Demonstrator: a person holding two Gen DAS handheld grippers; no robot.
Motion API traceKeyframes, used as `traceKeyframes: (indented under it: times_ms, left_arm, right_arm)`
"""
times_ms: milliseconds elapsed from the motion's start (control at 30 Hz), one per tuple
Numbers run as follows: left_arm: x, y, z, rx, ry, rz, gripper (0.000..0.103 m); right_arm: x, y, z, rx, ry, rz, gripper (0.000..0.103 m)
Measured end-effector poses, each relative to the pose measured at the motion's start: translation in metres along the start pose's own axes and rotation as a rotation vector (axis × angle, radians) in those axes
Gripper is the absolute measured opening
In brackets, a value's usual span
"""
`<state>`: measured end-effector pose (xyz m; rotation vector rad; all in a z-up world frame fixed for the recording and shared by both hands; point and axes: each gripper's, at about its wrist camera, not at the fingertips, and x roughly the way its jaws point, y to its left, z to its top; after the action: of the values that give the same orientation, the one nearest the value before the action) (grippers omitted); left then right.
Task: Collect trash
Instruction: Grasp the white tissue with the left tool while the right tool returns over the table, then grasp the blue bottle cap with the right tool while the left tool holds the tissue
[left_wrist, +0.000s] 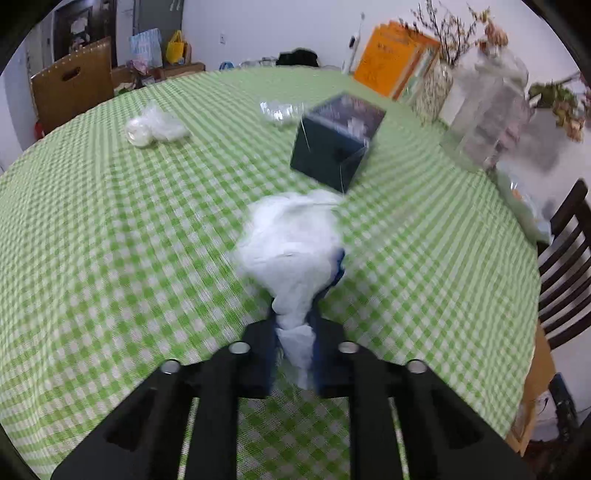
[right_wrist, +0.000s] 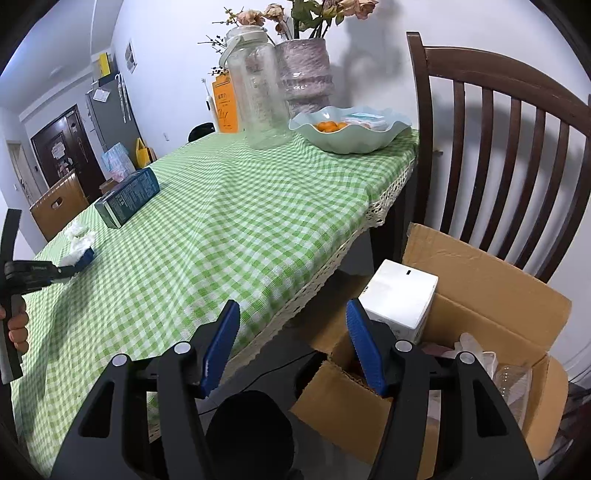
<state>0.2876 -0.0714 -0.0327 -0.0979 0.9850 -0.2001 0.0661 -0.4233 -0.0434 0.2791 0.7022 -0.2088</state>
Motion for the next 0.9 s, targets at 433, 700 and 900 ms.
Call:
traceKeyframes:
  times_ms: [433,700,900]
  left_arm:
    - [-0.087,0.039,0.061,-0.174,-0.212,-0.171,0.005]
    - [-0.083,0.064,0.080,-0.178,-0.241,-0.179,0.005]
    - [-0.083,0.104,0.087,-0.207,-0.236,-0.096,0.005]
  right_arm:
    - [0.001,0.019,0.002,-0.035,0.004,0.018,0.058]
    - [0.009,0.078,0.015,-0.161,-0.010,0.075,0.066]
    - [0.033,0.149,0.027,-0.285,0.001,0.167,0.075]
